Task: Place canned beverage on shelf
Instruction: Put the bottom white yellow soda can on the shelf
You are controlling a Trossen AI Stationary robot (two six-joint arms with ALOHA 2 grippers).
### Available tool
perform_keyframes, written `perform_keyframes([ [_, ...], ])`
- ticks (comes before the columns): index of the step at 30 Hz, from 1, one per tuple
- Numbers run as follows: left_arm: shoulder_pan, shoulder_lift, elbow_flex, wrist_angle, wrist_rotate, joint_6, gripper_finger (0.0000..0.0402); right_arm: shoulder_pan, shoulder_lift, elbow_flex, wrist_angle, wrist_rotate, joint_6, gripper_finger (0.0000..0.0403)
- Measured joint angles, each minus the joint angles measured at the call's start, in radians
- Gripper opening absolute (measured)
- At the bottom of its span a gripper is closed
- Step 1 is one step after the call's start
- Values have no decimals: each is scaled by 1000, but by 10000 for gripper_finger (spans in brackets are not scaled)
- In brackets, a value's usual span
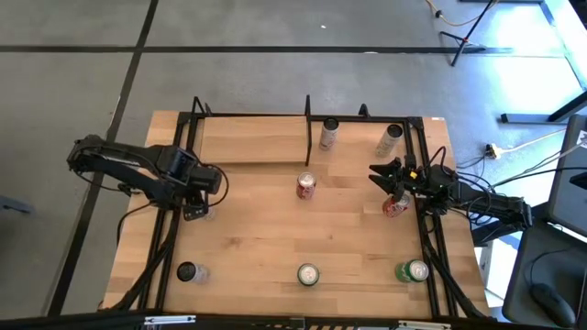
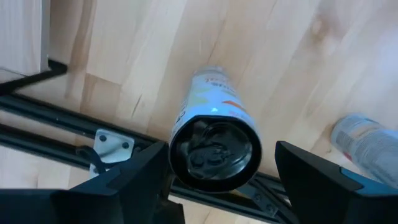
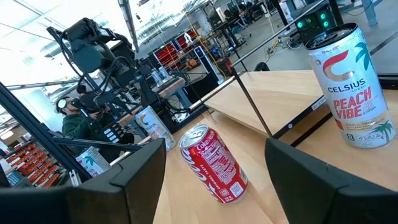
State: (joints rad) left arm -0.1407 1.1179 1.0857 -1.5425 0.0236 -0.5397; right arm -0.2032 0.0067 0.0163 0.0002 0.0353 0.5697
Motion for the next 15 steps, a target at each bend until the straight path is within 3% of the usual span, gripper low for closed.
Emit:
perform_keyframes([
  [15,0,1,-139,74,39,-60,277,0,0,0,0,2,0,264],
])
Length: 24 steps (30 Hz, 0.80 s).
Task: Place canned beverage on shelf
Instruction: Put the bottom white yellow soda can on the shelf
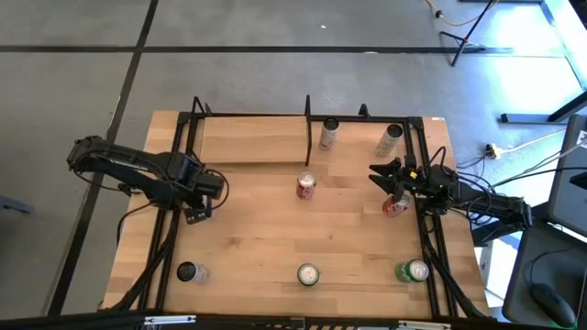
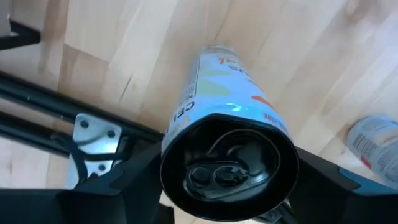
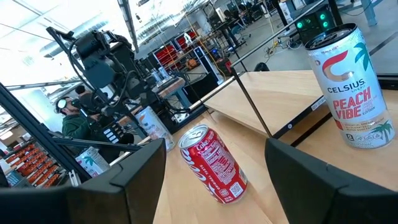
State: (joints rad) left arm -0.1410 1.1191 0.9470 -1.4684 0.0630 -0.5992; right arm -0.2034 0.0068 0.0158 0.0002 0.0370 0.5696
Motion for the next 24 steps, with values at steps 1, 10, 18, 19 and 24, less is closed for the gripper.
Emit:
perform_keyframes([
  [1,0,0,0,8,-3,2,271,0,0,0,0,0,0,264],
  [10,1,-2,1,30,-23,8,229,0,0,0,0,0,-1,264],
  [18,47,1,51,15,-73,-1,225,0,0,-1,6,30,5,264],
  [19,53,1,69,12,-79,-1,224,0,0,-1,8,36,7,264],
  [24,94,22,181,-9,-114,53,224,0,3,-3,26,48,9,264],
])
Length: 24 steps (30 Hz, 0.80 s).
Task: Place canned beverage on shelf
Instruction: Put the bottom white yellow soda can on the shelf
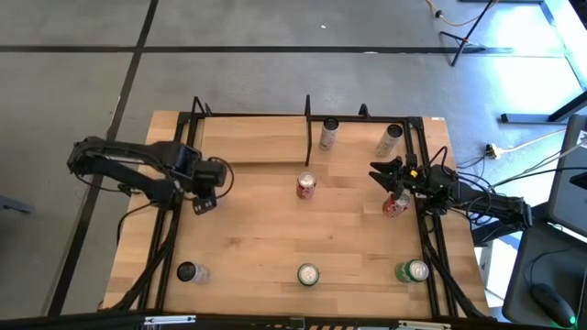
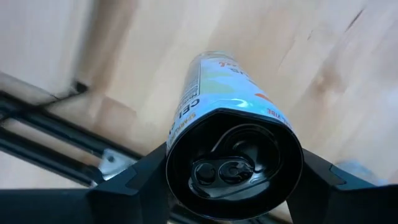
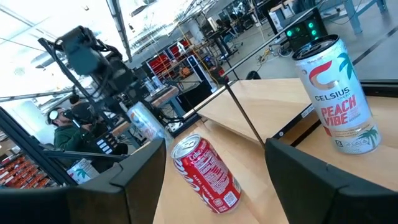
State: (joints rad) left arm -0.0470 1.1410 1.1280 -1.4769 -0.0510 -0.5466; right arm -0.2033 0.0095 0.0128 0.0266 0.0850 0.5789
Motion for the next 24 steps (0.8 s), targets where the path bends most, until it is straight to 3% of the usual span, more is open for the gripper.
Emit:
perform_keyframes([
  [9,97,154,265,-93,-66,218,224,0,25,53,15,-1,-6,264],
  [24,346,399,669,-95,-130,637,225,0,263,198,23,-51,-24,264],
])
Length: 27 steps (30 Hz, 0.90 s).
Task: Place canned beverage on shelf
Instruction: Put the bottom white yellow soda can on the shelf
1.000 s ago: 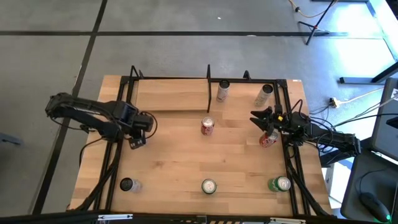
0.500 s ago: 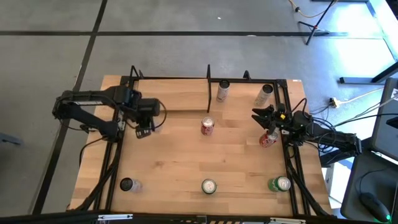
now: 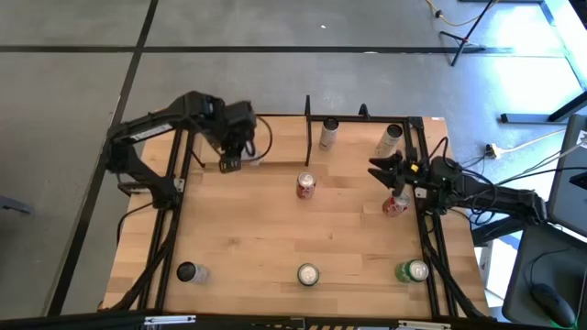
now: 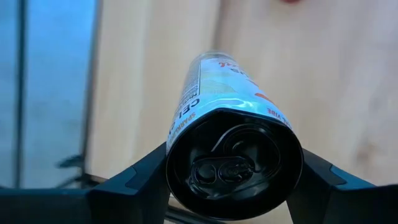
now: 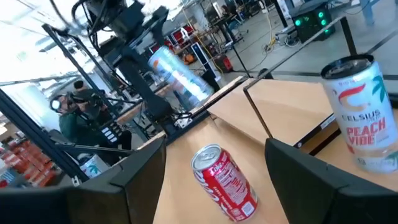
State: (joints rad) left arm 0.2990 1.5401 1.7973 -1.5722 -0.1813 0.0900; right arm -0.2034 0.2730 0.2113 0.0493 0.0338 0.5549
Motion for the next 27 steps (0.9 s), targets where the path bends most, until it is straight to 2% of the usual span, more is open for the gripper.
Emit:
perform_keyframes([
  [4,96,67,70,1,-26,120,225,0,82,58,-1,-13,-46,264],
  [9,199,150,115,3,6,244,225,0,176,135,-54,-27,-80,264],
  [12,235,192,117,21,39,306,226,0,230,175,-85,-27,-122,264],
  [16,255,247,117,89,34,403,226,0,295,227,-115,-27,-175,264],
  [23,255,294,118,153,87,383,226,0,406,357,-250,-27,-263,264],
  [27,210,292,188,99,64,340,226,0,479,444,-280,-26,-383,264],
])
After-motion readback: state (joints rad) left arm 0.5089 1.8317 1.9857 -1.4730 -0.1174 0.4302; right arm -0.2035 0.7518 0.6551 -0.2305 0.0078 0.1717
